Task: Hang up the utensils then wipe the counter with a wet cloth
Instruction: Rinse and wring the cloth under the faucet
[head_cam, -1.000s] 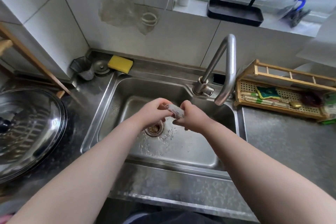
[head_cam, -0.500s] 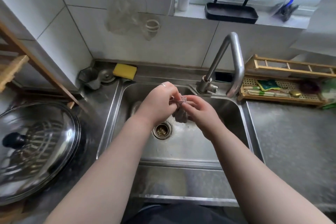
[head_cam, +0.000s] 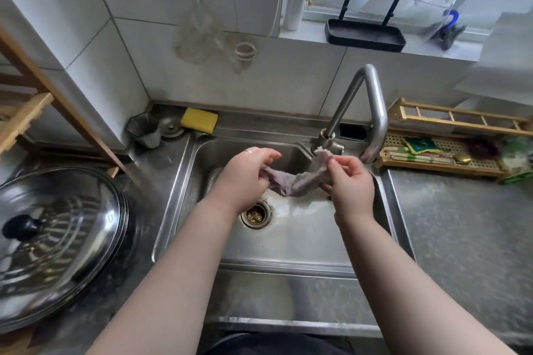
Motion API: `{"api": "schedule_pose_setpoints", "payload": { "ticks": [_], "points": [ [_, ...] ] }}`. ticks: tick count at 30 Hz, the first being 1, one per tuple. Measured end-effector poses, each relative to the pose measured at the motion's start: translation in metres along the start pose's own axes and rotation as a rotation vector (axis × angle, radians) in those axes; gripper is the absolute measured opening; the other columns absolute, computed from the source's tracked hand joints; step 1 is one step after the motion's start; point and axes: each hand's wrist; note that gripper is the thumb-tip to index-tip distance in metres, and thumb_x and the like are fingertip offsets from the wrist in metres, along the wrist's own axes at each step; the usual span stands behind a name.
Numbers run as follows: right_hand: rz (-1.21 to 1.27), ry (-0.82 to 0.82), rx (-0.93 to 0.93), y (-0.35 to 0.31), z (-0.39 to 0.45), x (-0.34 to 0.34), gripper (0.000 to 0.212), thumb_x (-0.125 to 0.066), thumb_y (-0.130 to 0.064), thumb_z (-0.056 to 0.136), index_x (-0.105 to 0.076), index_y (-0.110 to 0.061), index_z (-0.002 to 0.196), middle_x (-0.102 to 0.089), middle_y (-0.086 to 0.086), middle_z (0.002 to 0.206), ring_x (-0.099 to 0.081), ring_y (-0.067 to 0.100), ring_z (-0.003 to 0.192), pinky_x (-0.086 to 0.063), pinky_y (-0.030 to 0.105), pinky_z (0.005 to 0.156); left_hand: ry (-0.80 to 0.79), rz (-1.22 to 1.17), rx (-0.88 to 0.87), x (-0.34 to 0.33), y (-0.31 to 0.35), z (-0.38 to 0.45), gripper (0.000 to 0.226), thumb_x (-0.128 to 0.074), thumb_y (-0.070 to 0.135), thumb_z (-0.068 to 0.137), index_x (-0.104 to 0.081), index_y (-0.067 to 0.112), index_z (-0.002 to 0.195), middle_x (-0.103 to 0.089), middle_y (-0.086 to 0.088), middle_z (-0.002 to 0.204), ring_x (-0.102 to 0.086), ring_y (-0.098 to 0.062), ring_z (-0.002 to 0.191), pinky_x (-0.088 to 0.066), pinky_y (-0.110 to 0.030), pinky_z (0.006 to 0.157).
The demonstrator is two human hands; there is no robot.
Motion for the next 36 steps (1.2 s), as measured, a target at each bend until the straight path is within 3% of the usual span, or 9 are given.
{"api": "schedule_pose_setpoints", "payload": {
  "ticks": [4,7,10,12,15,22,26,32,36],
  "points": [
    [0.128,-0.223,-0.075,-0.021,-0.005,-0.003,0.004,-0.063,-0.01,0.098,-0.065,-0.008,0.097,-0.071,0.015,0.094,-0.073,0.028,0.086,-0.063,0.039,0.072,-0.189,0.106,0.272,0.01,-0.033,-0.009,0.06,-0.06,0.011,0.078,-0.056,0.028,0.135,-0.059,0.001,0.131,-0.061,-0.017,0.11,-0.048,-0.033,0.1],
    [0.066,-0.383,-0.004,-0.029,-0.019,-0.02,0.004,-0.07,-0.007,0.092,-0.069,-0.003,0.094,-0.074,0.021,0.097,-0.074,0.028,0.088,-0.063,0.039,0.075,-0.211,-0.213,0.245,0.011,-0.02,-0.013,0.064,-0.069,0.05,0.068,-0.058,0.04,0.13,-0.058,0.014,0.134,-0.058,-0.008,0.117,-0.046,-0.029,0.102],
    [0.045,-0.388,0.044,-0.035,-0.02,-0.031,0.007,-0.077,-0.004,0.085,-0.071,-0.004,0.088,-0.075,0.022,0.092,-0.074,0.031,0.085,-0.062,0.041,0.077,-0.044,-0.655,0.193,0.006,0.004,-0.011,0.036,-0.077,0.027,0.082,-0.071,0.023,0.117,-0.074,0.0,0.113,-0.069,-0.019,0.107,-0.054,-0.032,0.095],
    [0.026,-0.362,0.064,-0.042,-0.016,-0.029,0.013,-0.081,-0.006,0.082,-0.069,-0.008,0.081,-0.075,0.018,0.087,-0.073,0.027,0.081,-0.062,0.044,0.078,0.065,-0.74,0.205,0.007,0.016,-0.009,0.021,-0.075,0.011,0.087,-0.076,0.011,0.108,-0.078,-0.007,0.101,-0.072,-0.024,0.1,-0.055,-0.035,0.092],
    [-0.008,-0.375,0.124,-0.056,-0.012,-0.019,0.019,-0.082,-0.007,0.081,-0.064,-0.012,0.077,-0.075,0.004,0.078,-0.071,0.019,0.077,-0.062,0.039,0.077,0.13,-0.792,0.207,0.01,0.027,-0.007,0.017,-0.075,0.019,0.085,-0.078,0.01,0.098,-0.078,-0.008,0.095,-0.074,-0.025,0.094,-0.056,-0.037,0.091],
    [-0.383,-0.575,0.278,-0.103,0.009,0.015,0.036,-0.082,-0.021,0.083,-0.072,-0.026,0.117,-0.063,0.009,0.076,-0.057,0.014,0.066,-0.055,0.033,0.068,0.48,-0.613,0.274,0.031,0.065,0.012,0.014,-0.064,0.019,0.093,-0.07,0.017,0.081,-0.073,0.001,0.078,-0.065,-0.007,0.072,-0.052,-0.026,0.072],
    [-0.75,-0.571,0.476,-0.152,0.028,0.032,0.015,-0.078,-0.028,0.085,-0.075,-0.02,0.097,-0.071,-0.004,0.085,-0.062,0.005,0.074,-0.046,0.01,0.062,0.59,-0.548,0.272,0.065,0.092,0.033,0.016,-0.063,0.039,0.086,-0.066,0.025,0.079,-0.067,0.009,0.071,-0.059,-0.014,0.067,-0.052,-0.041,0.07],
    [-0.783,-0.495,0.593,-0.21,0.062,0.033,0.01,-0.068,-0.019,0.084,-0.069,-0.017,0.094,-0.07,0.001,0.097,-0.064,0.018,0.086,-0.054,0.033,0.078,0.62,-0.449,0.139,0.108,0.147,0.07,0.015,-0.059,0.042,0.089,-0.067,0.031,0.082,-0.073,0.004,0.08,-0.072,-0.031,0.079,-0.061,-0.052,0.067],
    [-0.748,-0.506,0.658,-0.236,0.083,0.039,0.007,-0.068,-0.023,0.087,-0.064,-0.018,0.084,-0.07,0.0,0.091,-0.068,0.021,0.075,-0.054,0.032,0.067,0.699,-0.375,0.102,0.131,0.169,0.09,0.015,-0.057,0.043,0.09,-0.066,0.032,0.085,-0.076,0.002,0.087,-0.074,-0.029,0.078,-0.061,-0.052,0.068]
  ]
}}
Point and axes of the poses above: each hand's wrist, its own z-axis towards the middle knuckle, its own x-axis out of the back of the hand, y = z × x
